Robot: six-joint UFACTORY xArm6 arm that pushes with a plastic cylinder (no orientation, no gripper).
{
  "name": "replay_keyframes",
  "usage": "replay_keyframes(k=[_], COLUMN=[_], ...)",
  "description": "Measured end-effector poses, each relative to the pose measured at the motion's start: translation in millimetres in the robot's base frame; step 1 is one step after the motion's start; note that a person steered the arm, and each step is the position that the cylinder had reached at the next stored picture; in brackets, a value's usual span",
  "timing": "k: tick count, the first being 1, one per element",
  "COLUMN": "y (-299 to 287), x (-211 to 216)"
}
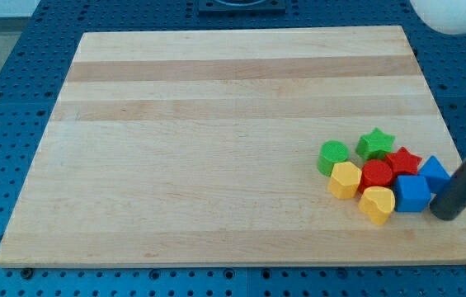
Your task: Slide green star close to red star
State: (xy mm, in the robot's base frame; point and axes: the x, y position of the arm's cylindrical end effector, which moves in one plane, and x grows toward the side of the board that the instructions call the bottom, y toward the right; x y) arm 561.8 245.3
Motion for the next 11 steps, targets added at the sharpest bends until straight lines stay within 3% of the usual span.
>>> replay_keyframes(k=[7,11], y=[-0.3,-58.9], x=[-92.7,-159.4])
